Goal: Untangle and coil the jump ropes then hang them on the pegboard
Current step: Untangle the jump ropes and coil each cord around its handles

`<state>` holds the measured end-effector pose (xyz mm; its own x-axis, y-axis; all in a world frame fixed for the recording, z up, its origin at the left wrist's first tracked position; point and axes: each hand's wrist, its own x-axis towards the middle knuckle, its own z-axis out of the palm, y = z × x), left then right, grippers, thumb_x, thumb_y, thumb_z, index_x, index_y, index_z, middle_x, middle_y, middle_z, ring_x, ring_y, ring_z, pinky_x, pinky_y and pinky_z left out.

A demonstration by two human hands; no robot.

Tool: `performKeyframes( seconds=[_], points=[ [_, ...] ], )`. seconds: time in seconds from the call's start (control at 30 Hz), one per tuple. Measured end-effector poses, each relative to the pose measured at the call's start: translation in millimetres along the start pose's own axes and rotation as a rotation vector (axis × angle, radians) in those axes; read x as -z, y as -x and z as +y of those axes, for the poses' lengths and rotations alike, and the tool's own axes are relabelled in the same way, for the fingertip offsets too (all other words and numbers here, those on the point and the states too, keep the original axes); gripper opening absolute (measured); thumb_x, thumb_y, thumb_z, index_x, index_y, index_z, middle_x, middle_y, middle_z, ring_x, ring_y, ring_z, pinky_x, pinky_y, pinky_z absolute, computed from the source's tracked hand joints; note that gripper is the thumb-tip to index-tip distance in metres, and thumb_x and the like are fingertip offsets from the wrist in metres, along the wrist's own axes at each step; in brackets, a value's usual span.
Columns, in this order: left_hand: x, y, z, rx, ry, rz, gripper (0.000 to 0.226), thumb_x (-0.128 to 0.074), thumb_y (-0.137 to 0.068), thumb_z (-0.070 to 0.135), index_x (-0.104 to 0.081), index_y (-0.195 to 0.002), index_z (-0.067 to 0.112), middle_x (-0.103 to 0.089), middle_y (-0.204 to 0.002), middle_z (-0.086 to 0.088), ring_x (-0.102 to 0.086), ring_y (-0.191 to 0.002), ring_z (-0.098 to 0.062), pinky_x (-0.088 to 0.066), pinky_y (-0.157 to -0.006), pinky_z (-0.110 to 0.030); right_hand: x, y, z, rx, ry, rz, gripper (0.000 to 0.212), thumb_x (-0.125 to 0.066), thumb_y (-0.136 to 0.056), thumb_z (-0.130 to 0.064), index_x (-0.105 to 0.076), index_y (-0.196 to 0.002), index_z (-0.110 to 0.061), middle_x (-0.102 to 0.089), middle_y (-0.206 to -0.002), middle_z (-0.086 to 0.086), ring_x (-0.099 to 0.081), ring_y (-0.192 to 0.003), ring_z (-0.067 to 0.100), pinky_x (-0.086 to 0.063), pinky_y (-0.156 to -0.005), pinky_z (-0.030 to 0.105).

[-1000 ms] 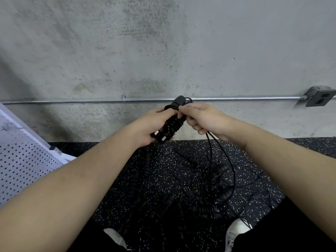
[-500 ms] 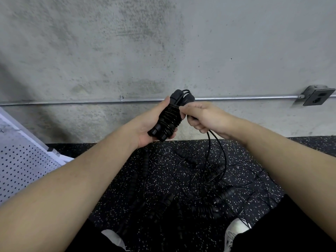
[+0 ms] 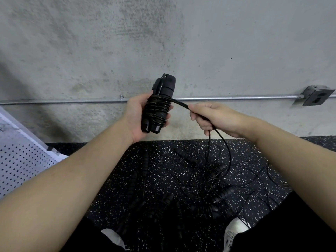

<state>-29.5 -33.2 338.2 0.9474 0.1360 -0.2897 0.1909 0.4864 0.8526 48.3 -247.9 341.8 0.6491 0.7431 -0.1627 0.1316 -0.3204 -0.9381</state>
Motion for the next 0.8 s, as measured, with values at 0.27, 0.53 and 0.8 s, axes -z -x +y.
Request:
performKeyframes(
  seconds=[0.27, 0.53, 0.8],
  points=[
    [-1.0, 9.2, 3.7, 0.04, -0.065, -0.198, 0.043, -0.048, -0.096, 0.039, -0.08, -0.089, 0.01, -0.071, -0.085, -0.016, -0.063, -0.06, -0.026, -0.055, -0.057, -0.033, 16.5, 3.5, 6.8, -0.014, 0.009, -0.1, 0.032, -0.061, -0.094, -0.049, -0.058, -0.076, -0.022, -0.031, -0.059, -0.005, -0.026, -0.054, 0.014, -0.032, -0.055, 0.026],
    [0.4, 11.8, -0.1, 0.102, -0.382, -0.387, 0.044, -0.051, -0.09, 0.045, -0.083, -0.085, 0.015, -0.075, -0.086, -0.016, -0.068, -0.065, -0.026, -0.059, -0.065, -0.037, 19.4, -1.9, 7.3, -0.165, 0.162, 0.122, 0.055, -0.081, -0.064, -0.061, -0.039, -0.057, -0.027, -0.035, -0.052, -0.005, -0.028, -0.051, 0.012, -0.029, -0.054, 0.027],
    [-4.9, 7.3, -4.9, 0.085, -0.671, -0.432, 0.033, -0.066, -0.084, 0.048, -0.073, -0.102, 0.021, -0.076, -0.092, -0.014, -0.071, -0.078, -0.032, -0.061, -0.069, -0.039, 25.9, -8.6, 15.6, -0.187, -0.057, 0.081, 0.026, -0.066, -0.09, -0.007, -0.059, -0.069, -0.021, -0.041, -0.06, 0.0, -0.029, -0.053, 0.011, -0.024, -0.044, 0.02]
  ],
)
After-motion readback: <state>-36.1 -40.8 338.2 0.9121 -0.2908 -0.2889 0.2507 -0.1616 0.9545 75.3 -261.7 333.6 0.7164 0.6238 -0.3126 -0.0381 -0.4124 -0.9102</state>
